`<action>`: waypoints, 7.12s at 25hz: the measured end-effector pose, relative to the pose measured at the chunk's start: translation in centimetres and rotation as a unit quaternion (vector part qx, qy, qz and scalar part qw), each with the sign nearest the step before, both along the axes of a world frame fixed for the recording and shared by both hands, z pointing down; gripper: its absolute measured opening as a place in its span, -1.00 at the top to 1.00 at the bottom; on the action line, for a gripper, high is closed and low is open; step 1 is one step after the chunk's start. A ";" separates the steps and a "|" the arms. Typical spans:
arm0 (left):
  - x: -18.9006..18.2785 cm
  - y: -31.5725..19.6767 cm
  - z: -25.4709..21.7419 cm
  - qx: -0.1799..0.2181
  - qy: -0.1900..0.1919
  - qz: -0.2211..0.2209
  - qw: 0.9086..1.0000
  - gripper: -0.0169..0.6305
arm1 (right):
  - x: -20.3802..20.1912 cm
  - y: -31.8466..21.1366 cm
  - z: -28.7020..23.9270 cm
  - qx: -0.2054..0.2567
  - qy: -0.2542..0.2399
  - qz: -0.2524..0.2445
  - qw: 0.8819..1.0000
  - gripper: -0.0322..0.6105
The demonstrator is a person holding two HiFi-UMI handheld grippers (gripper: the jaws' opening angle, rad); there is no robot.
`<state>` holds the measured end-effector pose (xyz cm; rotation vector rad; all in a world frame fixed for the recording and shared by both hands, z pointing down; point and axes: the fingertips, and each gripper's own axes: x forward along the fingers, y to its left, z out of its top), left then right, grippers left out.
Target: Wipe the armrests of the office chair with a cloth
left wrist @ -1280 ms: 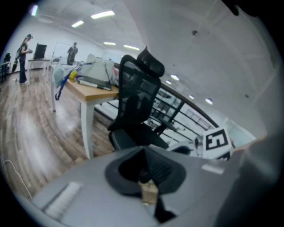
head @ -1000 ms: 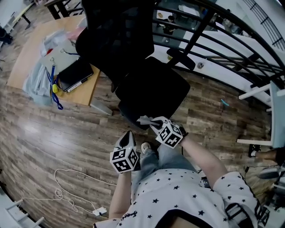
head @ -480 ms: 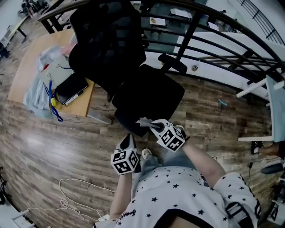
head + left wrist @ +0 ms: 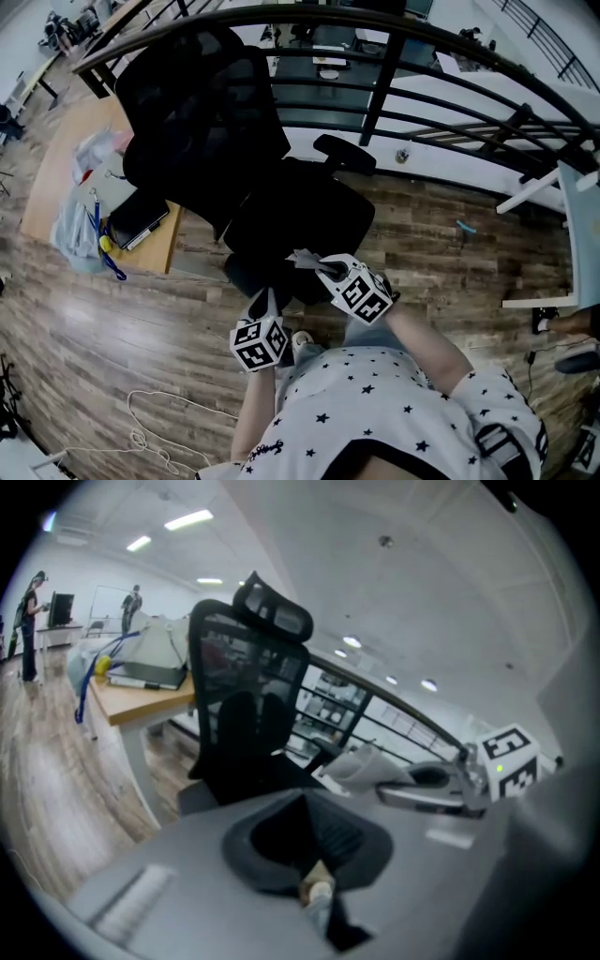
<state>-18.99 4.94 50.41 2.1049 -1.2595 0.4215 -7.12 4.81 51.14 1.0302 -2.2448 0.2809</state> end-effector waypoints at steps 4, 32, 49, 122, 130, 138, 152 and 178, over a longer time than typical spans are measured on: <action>3.3 -1.2 -0.5 0.003 -0.001 -0.004 1.000 0.92 | 3.6 -0.9 -0.8 0.008 -0.006 -0.002 1.000 0.82; 23.0 -10.0 -1.1 0.004 -0.012 -0.077 0.997 0.92 | 27.3 -10.2 -3.0 0.021 -0.046 0.001 0.999 0.82; 27.5 -9.0 0.5 -0.017 -0.018 -0.082 0.996 0.92 | 32.4 -12.2 -3.0 0.028 -0.059 0.012 0.998 0.82; 27.6 -27.5 12.8 -0.129 0.015 -0.114 0.985 0.92 | 22.8 -43.0 13.9 -0.039 0.104 -0.224 0.968 0.82; 27.2 -27.1 14.0 -0.144 0.012 -0.120 0.982 0.92 | 22.0 -43.8 16.3 -0.062 0.124 -0.239 0.961 0.82; 27.0 -27.0 14.3 -0.147 0.014 -0.123 0.981 0.92 | 21.7 -43.5 18.2 -0.091 0.142 -0.260 0.951 0.82; 26.4 -26.2 14.0 -0.148 0.014 -0.129 0.980 0.92 | 21.6 -43.3 18.1 -0.113 0.137 -0.251 0.952 0.82; 27.9 -25.1 13.3 -0.137 0.019 -0.112 0.984 0.92 | 23.9 -39.2 18.6 -0.121 0.137 -0.241 0.953 0.82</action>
